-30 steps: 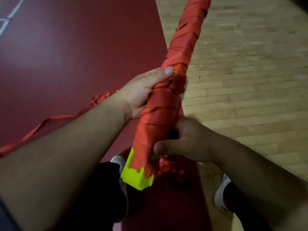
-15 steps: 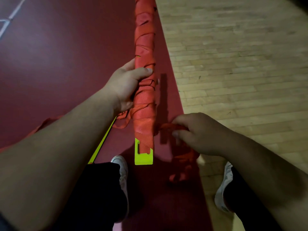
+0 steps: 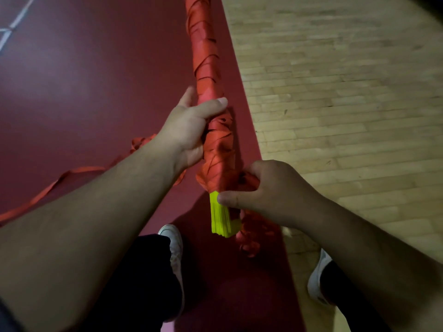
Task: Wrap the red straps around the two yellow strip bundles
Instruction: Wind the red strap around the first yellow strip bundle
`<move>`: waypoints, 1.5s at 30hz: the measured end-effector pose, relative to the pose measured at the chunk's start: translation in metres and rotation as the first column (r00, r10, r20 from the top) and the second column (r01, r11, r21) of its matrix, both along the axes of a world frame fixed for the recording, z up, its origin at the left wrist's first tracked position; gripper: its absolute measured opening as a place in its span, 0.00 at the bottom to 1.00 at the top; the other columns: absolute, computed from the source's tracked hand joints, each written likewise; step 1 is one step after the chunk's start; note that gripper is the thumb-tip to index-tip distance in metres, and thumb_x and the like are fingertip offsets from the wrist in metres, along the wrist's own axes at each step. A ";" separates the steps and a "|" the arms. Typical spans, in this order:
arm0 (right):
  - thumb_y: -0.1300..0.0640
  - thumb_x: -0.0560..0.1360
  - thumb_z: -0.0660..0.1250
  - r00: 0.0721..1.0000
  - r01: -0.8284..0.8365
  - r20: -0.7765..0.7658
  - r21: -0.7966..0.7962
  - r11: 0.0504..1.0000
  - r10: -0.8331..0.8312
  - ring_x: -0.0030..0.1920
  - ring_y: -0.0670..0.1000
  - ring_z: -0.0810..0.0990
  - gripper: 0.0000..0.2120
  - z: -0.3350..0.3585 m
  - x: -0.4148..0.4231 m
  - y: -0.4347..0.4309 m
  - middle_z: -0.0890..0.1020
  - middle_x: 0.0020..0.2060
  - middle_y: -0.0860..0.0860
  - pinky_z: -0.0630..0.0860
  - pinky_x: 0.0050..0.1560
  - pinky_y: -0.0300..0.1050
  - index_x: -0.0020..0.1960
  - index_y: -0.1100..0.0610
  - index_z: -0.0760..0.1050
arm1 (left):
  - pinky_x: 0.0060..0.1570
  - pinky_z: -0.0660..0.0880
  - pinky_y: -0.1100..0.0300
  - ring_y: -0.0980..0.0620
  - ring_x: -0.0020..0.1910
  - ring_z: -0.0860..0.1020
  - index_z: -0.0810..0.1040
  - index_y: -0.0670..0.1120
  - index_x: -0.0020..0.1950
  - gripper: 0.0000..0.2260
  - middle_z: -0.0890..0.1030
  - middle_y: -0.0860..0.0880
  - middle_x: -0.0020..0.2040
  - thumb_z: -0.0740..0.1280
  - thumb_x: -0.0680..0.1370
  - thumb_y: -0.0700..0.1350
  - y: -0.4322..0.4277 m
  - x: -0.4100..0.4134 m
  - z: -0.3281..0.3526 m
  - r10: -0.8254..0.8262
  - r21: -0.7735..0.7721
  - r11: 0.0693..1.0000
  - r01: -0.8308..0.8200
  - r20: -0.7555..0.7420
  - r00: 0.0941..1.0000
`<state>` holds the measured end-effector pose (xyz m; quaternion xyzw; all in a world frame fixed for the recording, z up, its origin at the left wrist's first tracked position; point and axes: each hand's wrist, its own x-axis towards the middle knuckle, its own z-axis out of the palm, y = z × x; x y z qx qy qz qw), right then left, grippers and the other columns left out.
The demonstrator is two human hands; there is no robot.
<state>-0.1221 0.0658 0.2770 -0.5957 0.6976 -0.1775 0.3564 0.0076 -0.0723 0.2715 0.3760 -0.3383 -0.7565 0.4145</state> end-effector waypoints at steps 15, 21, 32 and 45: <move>0.54 0.79 0.69 0.983 -0.158 0.083 -0.061 0.986 0.163 0.32 0.40 0.78 0.06 0.002 -0.037 -0.005 0.82 0.32 0.42 0.70 0.34 0.31 0.46 0.46 0.83 | 0.37 0.79 0.61 0.51 0.36 0.80 0.72 0.43 0.49 0.05 0.79 0.49 0.39 0.58 0.80 0.42 -0.018 0.024 0.015 -0.125 0.102 0.987 0.128 -0.033 0.992; 0.58 0.74 0.71 0.933 -0.236 -0.337 -0.306 0.922 0.127 0.38 0.48 0.79 0.06 -0.006 -0.035 -0.004 0.79 0.36 0.41 0.68 0.43 0.43 0.49 0.49 0.80 | 0.35 0.79 0.61 0.51 0.35 0.80 0.74 0.43 0.46 0.05 0.79 0.48 0.38 0.59 0.79 0.40 -0.014 0.023 0.011 -0.167 0.075 0.984 0.161 0.074 0.983; 0.55 0.69 0.74 0.897 -0.388 -0.428 -0.647 0.657 0.108 0.41 0.48 0.78 0.19 -0.009 -0.033 -0.006 0.84 0.43 0.47 0.69 0.50 0.49 0.60 0.54 0.79 | 0.32 0.76 0.57 0.50 0.25 0.76 0.73 0.44 0.41 0.09 0.76 0.46 0.30 0.59 0.79 0.44 -0.014 0.012 0.002 0.062 0.043 0.996 -0.084 0.380 0.923; 0.44 0.73 0.68 0.840 -0.542 -0.369 -0.587 0.602 0.397 0.38 0.51 0.80 0.29 0.000 -0.010 0.000 0.84 0.40 0.47 0.74 0.45 0.54 0.72 0.46 0.65 | 0.54 0.76 0.34 0.32 0.52 0.81 0.78 0.42 0.62 0.49 0.82 0.36 0.57 0.77 0.49 0.68 -0.006 0.010 -0.022 -0.409 0.355 0.912 0.207 0.731 0.546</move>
